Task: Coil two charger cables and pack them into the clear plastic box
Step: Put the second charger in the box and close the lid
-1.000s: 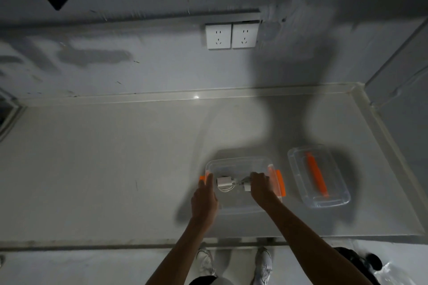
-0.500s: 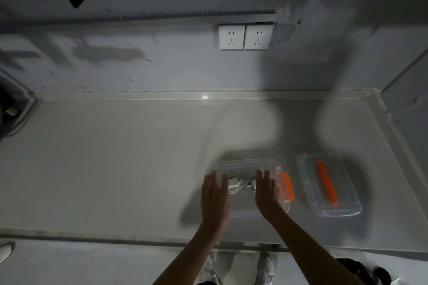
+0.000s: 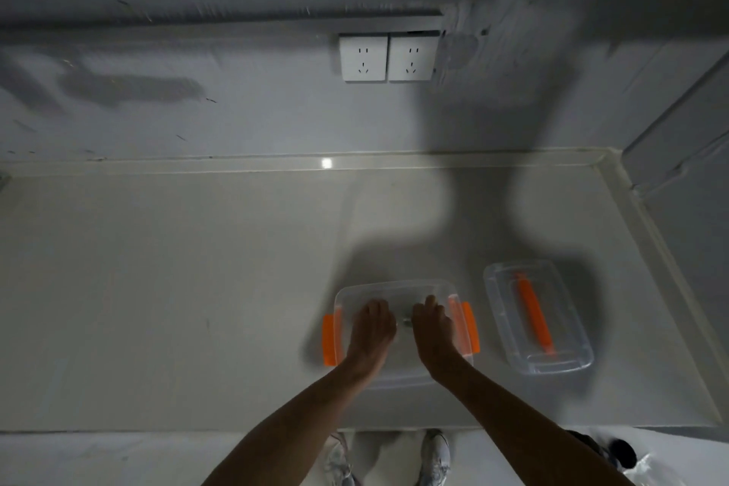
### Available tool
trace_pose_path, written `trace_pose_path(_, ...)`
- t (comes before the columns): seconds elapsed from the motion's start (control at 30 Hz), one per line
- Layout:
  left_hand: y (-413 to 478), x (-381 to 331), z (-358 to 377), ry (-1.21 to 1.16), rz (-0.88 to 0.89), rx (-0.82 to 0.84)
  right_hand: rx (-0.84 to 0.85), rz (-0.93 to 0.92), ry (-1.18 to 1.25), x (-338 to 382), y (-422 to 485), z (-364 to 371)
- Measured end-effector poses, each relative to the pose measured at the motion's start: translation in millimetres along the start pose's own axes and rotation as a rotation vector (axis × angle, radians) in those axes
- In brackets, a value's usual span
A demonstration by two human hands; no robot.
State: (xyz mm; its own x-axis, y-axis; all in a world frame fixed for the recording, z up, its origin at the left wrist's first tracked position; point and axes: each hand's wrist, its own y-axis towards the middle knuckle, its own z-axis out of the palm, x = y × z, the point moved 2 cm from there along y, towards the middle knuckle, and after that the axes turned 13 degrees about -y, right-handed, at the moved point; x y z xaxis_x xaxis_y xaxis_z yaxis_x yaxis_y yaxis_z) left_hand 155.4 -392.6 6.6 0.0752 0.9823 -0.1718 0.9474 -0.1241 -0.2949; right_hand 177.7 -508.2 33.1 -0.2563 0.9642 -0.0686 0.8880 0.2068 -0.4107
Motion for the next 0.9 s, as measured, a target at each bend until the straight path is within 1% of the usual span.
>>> trace_pose_path(0.1, -1.9, 2.7, 6.4, 0.005, 0.017, 0.003, -0.016, -0.053, 0.026, -6.0, 3.2, 14.2)
trace_pose_path(0.17, -1.9, 3.5, 3.2, -0.018, 0.008, -0.011, -0.044, -0.04, -0.016, -10.1, 9.6, 19.6)
trace_pose_path(0.27, -2.8, 3.3, -1.3, -0.061, -0.002, -0.019, -0.103, -0.016, 0.047, -8.9, 5.0, 22.2)
trace_pose_path(0.3, -3.3, 5.0, -2.2, -0.063, -0.01, -0.01, -0.119, 0.003, 0.053, -7.2, 3.7, 20.9)
trace_pose_path(0.4, -5.7, 11.3, -3.9, -0.084, -0.012, -0.007, -0.094, 0.061, -0.046, -3.2, 0.2, 19.8)
trace_pose_path(0.5, -12.1, 13.4, -11.9, -0.114, -0.019, -0.032, -0.085, 0.139, 0.042, -5.8, -1.2, 14.2)
trace_pose_path(0.57, -17.1, 12.0, -25.5, -0.168, -0.009, -0.088, -0.107, 0.159, 0.081, -7.3, -7.4, -0.6)
trace_pose_path(0.6, -19.9, 11.3, -33.4, -0.192, 0.006, -0.137, -0.154, 0.202, 0.133, -7.0, -18.2, -12.9)
trace_pose_path(0.63, -23.8, 11.1, -42.7, -0.213, 0.024, -0.19, -0.239, 0.21, 0.21, -6.4, -30.0, -17.1)
trace_pose_path(0.67, -29.3, 11.5, -53.7, -0.246, 0.038, -0.241, -0.243, 0.167, 0.299, -5.7, -40.6, -20.8)
trace_pose_path(0.7, -35.7, 13.6, -63.5, -0.295, 0.042, -0.302, -0.296, 0.173, 0.377, -9.8, -49.8, -25.5)
trace_pose_path(0.73, -41.6, 17.9, -69.7, -0.352, 0.045, -0.373, -0.391, 0.246, 0.448, -17.6, -58.9, -31.4)
trace_pose_path(0.77, -47.8, 23.9, -74.4, -0.417, 0.007, -0.442, -0.468, 0.321, 0.462, -27.2, -68.6, -33.3)
trace_pose_path(0.8, -55.2, 30.4, -76.6, -0.475, -0.072, -0.487, -0.514, 0.364, 0.49, -35.7, -78.5, -34.0)
trace_pose_path(0.83, -62.9, 35.4, -77.7, -0.532, -0.17, -0.493, -0.5, 0.393, 0.531, -44.0, -85.2, -29.8)
trace_pose_path(0.9, -73.0, 39.3, -73.2, -0.732, -0.342, -0.423, -0.37, 0.434, 0.69, -56.0, -91.0, -18.7)
